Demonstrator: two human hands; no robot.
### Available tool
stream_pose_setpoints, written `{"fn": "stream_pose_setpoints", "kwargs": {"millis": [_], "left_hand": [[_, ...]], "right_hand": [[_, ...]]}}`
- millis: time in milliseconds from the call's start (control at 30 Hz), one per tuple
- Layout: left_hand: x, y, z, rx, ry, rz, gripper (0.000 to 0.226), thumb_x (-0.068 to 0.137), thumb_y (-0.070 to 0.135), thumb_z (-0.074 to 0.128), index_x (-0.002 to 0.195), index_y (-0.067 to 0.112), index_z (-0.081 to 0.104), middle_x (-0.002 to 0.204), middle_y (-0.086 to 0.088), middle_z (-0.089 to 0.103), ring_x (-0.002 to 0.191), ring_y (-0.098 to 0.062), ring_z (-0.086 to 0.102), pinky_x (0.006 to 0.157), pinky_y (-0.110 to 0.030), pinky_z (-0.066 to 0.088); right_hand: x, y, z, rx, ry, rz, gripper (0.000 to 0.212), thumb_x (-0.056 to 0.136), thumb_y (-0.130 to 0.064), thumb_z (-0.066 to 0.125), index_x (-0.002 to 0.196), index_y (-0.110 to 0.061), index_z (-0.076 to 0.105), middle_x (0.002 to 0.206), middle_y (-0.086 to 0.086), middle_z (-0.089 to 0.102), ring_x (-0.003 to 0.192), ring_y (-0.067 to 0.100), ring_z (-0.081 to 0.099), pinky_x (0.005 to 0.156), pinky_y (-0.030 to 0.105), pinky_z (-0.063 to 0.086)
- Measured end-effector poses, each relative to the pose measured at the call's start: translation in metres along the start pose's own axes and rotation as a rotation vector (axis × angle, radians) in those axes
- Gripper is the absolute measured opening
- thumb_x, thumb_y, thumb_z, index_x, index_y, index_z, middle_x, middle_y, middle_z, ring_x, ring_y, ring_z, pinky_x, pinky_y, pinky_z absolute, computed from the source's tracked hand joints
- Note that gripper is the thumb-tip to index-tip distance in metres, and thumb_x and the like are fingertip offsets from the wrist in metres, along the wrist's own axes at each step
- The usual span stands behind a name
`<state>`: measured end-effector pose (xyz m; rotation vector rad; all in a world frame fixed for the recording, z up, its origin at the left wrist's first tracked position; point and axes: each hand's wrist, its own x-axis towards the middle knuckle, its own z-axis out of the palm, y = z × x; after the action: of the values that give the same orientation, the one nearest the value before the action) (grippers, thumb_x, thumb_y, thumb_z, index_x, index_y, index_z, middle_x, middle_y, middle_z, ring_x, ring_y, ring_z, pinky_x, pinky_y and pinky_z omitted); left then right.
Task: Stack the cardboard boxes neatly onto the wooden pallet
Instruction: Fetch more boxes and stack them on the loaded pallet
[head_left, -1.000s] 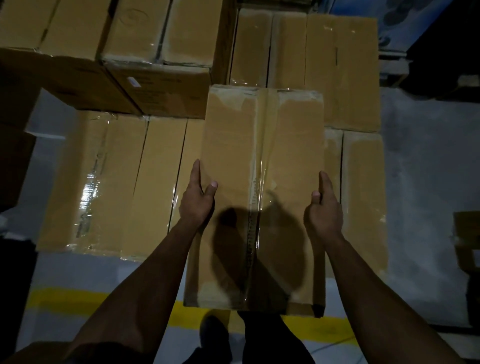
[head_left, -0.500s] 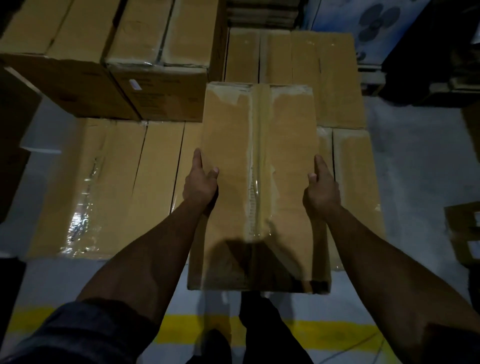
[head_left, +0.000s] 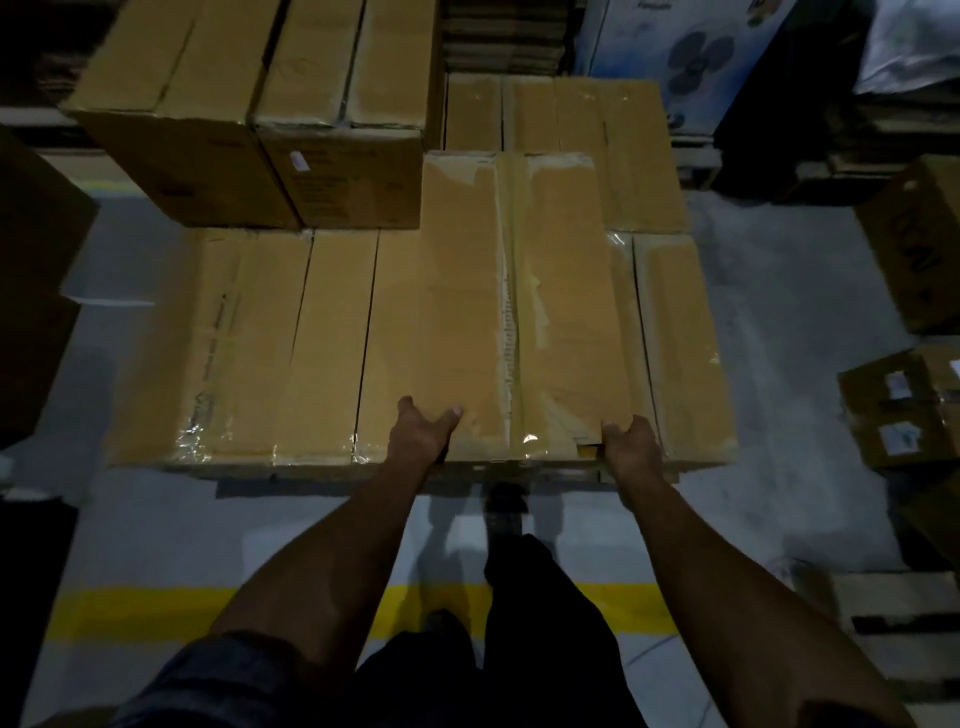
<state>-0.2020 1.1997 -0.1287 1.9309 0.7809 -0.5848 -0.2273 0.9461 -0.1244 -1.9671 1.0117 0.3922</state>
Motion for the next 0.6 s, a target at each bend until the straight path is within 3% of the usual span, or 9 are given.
{"fn": "stream_pose_setpoints", "kwargs": {"millis": [133, 433, 500, 600], "left_hand": [[-0.002, -0.004, 0.003, -0.034, 0.016, -0.012, 0.08, 0.087, 0.045, 0.07, 0.144, 0.002, 0.034, 0.141, -0.021, 0.049, 0.127, -0.036, 0.05, 0.102, -0.037, 0.043], [0.002, -0.008, 0.007, -0.021, 0.091, 0.007, 0.06, 0.086, 0.043, 0.071, 0.126, 0.004, 0.048, 0.125, -0.018, 0.059, 0.114, -0.036, 0.057, 0.097, -0.042, 0.049], [0.001, -0.008, 0.006, -0.005, 0.09, 0.0, 0.059, 0.086, 0.046, 0.071, 0.124, 0.006, 0.05, 0.12, -0.016, 0.06, 0.111, -0.036, 0.058, 0.094, -0.04, 0.05], [-0.001, -0.011, 0.003, -0.078, 0.056, 0.013, 0.076, 0.07, 0.062, 0.074, 0.12, 0.009, 0.053, 0.117, -0.009, 0.063, 0.107, -0.034, 0.061, 0.095, -0.043, 0.052]], "right_hand": [[-0.001, 0.01, 0.004, 0.126, 0.01, 0.056, 0.049, 0.102, -0.039, 0.051, 0.137, -0.005, 0.047, 0.134, 0.021, 0.054, 0.118, 0.039, 0.053, 0.1, 0.047, 0.047], [0.007, 0.014, 0.009, 0.296, 0.009, 0.109, 0.043, 0.104, -0.026, 0.048, 0.141, -0.003, 0.044, 0.132, 0.016, 0.053, 0.118, 0.041, 0.052, 0.101, 0.055, 0.048], [0.009, 0.012, 0.008, 0.368, -0.024, 0.152, 0.038, 0.105, -0.022, 0.046, 0.139, -0.004, 0.046, 0.123, 0.015, 0.054, 0.109, 0.038, 0.054, 0.089, 0.047, 0.051], [0.012, 0.012, 0.005, 0.458, -0.099, 0.202, 0.034, 0.104, -0.024, 0.049, 0.132, -0.005, 0.053, 0.113, 0.015, 0.061, 0.089, 0.032, 0.056, 0.069, 0.04, 0.046]]}}
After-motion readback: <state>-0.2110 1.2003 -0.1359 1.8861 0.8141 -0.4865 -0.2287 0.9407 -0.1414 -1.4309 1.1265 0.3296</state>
